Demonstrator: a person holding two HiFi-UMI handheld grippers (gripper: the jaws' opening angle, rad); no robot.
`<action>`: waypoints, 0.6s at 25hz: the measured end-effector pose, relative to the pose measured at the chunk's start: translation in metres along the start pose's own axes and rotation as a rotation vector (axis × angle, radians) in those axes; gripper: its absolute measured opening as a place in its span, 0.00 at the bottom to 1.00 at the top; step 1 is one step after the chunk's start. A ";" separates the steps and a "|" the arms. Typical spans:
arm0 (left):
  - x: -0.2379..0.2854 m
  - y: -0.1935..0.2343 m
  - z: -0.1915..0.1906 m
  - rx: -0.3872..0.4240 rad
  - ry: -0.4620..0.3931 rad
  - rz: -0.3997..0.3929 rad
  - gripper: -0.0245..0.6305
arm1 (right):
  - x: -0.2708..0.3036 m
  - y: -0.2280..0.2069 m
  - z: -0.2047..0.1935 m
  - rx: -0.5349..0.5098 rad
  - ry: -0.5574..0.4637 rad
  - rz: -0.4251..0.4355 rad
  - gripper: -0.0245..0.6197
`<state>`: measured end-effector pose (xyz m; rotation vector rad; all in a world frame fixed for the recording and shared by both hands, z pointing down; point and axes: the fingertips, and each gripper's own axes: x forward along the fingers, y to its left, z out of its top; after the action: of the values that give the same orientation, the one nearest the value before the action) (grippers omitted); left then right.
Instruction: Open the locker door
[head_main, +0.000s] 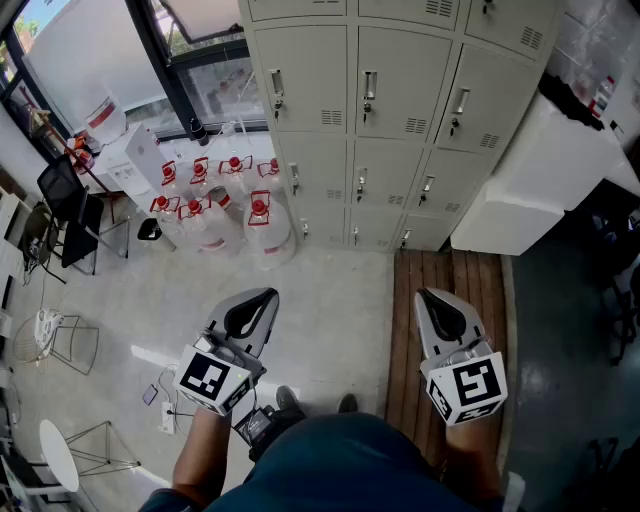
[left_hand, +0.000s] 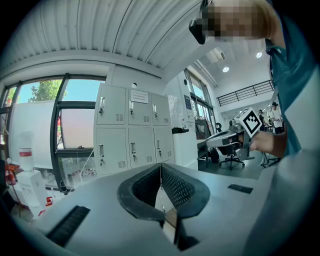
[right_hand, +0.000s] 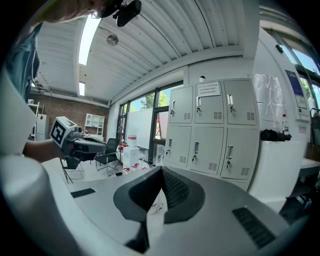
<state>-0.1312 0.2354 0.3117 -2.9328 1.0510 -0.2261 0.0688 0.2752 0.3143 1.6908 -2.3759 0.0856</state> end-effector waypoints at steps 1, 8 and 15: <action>0.001 0.000 -0.001 0.002 0.001 0.000 0.07 | 0.000 -0.001 -0.001 -0.001 0.000 -0.001 0.10; 0.000 0.001 -0.004 0.009 0.022 0.010 0.07 | 0.000 -0.001 -0.003 0.001 0.001 -0.001 0.10; -0.001 0.000 -0.007 0.002 0.040 0.026 0.07 | 0.000 -0.002 -0.004 0.006 -0.004 0.004 0.10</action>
<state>-0.1334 0.2363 0.3182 -2.9228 1.0930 -0.2856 0.0709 0.2749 0.3180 1.6905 -2.3849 0.0900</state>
